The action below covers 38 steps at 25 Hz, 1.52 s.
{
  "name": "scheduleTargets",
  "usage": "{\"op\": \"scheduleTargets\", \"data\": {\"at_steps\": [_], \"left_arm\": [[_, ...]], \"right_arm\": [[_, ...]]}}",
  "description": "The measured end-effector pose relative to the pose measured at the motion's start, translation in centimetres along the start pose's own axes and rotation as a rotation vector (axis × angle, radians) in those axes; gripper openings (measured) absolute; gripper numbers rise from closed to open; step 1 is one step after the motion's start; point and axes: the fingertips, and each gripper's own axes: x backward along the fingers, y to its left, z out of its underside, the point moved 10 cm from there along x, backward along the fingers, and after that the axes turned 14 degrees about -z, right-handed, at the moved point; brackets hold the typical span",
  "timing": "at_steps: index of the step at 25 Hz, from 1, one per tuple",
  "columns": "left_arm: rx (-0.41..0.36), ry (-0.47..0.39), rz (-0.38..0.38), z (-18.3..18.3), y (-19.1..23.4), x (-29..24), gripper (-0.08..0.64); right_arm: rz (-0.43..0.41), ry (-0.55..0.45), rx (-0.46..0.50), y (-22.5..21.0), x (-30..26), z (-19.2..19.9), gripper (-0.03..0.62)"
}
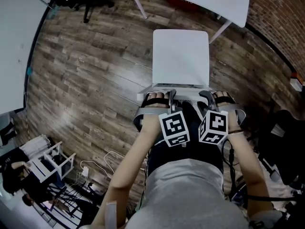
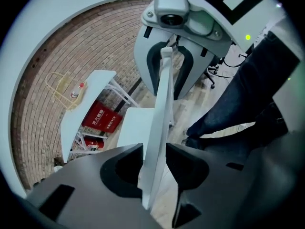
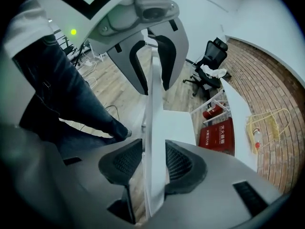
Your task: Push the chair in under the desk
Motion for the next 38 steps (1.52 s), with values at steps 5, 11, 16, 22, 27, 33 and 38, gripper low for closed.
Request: {"op": "scheduleTargets", "data": {"at_steps": [5, 11, 16, 22, 27, 33, 38], "left_arm": [[-0.04, 0.033, -0.002, -0.2, -0.4, -0.5, 0.124], [-0.055, 0.071, 0.014, -0.7, -0.3, -0.6, 0.114], [-0.025, 0.103, 0.023, -0.5, 0.2, -0.8, 0.114], [-0.023, 0.095, 0.056, -0.1, 1.1, -1.0, 0.109], [0.001, 0.106, 0.077, 0.1, 1.3, -1.3, 0.109], [0.025, 0.092, 0.054, 0.4, 3.4, -2.7, 0.112], [0.019, 0.075, 0.066, 1.1, 5.6, -4.3, 0.112]], "right_arm": [[0.007, 0.058, 0.032, 0.0, -0.7, -0.3, 0.123], [-0.006, 0.068, 0.0, -0.2, -0.6, -0.7, 0.097], [-0.023, 0.051, 0.021, -0.7, -0.2, -1.5, 0.095], [-0.048, 0.081, 0.049, -1.4, -0.2, -2.3, 0.095], [-0.071, 0.079, 0.057, -1.7, -0.4, -2.4, 0.095], [-0.07, 0.086, 0.051, -4.4, -0.7, -2.7, 0.095], [-0.067, 0.093, 0.041, -7.0, -1.0, -3.4, 0.095]]}}
